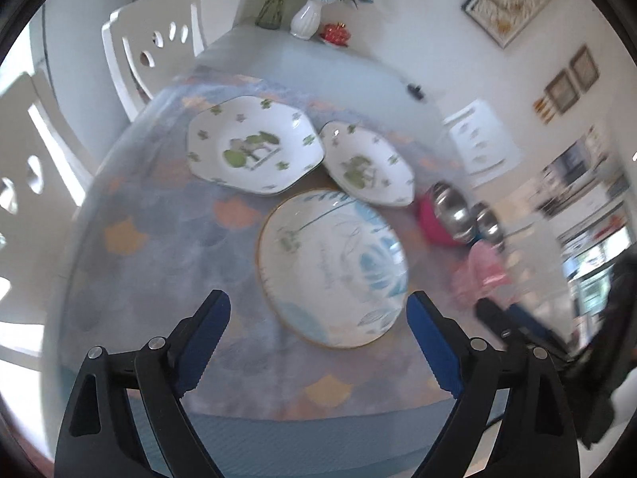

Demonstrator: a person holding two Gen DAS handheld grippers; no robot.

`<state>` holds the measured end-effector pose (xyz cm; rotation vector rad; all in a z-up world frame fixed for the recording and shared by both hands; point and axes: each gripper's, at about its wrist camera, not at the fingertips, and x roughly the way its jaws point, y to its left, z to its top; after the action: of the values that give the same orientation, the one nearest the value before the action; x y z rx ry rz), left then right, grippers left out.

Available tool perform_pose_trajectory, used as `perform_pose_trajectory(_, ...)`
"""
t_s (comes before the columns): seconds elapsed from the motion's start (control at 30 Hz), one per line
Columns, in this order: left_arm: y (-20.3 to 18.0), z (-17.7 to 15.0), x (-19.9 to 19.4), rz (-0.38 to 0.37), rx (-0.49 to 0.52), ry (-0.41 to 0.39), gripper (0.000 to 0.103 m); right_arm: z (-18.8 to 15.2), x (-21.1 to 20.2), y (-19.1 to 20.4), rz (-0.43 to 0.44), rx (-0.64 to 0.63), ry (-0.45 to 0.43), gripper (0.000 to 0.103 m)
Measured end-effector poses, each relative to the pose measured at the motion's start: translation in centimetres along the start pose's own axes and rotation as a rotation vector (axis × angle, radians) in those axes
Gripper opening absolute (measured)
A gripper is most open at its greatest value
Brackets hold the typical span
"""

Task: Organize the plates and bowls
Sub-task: 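Move both grippers toward the round Sunflower plate, then close both grippers on the rim of the Sunflower plate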

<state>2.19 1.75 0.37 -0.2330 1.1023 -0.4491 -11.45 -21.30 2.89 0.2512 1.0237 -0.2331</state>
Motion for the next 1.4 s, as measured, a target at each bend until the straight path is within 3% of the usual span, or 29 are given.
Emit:
perform_pose_trajectory(0.33, 1.8, 1.5, 4.4, 0.013, -0.026, 0.051, 0.09, 1.7, 4.5, -1.0, 0.008, 0.005, 0.072, 0.09)
perform_pose_trajectory(0.4, 2.2, 1.8, 6.2, 0.058, -0.022, 0.099, 0.09, 2.0, 5.9, -1.3, 0.007, -0.001, 0.091, 0.09)
perform_pose_trajectory(0.5, 3.4, 2.0, 8.3, 0.048, -0.051, 0.159, 0.089, 2.2, 8.1, -1.9, 0.009, 0.007, 0.128, 0.09)
perform_pose_trajectory(0.77, 4.0, 2.3, 11.5, 0.057, -0.045, 0.212, 0.089, 2.9, 12.3, -3.2, -0.001, 0.017, 0.196, 0.09)
perform_pose_trajectory(1.4, 3.4, 2.7, 13.0, 0.058, -0.006, 0.229, 0.087, 2.9, 13.5, -2.3, -0.031, -0.023, 0.21, 0.09)
